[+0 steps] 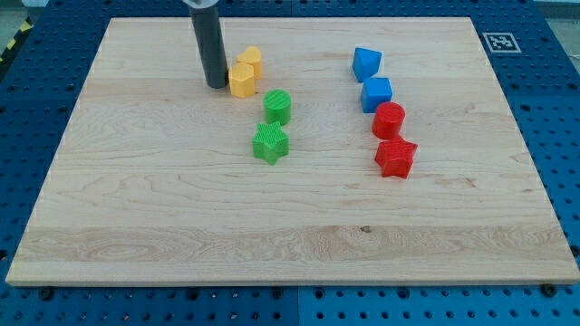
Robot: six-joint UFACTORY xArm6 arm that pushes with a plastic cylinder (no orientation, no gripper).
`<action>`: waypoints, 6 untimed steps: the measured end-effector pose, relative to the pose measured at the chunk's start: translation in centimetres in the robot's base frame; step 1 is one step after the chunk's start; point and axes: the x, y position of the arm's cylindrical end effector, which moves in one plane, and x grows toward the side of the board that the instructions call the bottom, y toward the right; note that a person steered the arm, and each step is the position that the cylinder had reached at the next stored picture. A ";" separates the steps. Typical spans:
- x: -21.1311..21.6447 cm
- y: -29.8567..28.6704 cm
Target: Move the yellow heart above the yellow hexagon
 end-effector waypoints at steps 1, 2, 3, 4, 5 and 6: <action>0.0 1.7; 0.0 2.7; -0.2 1.9; -1.0 -2.0; -2.1 -4.0; -2.1 -3.0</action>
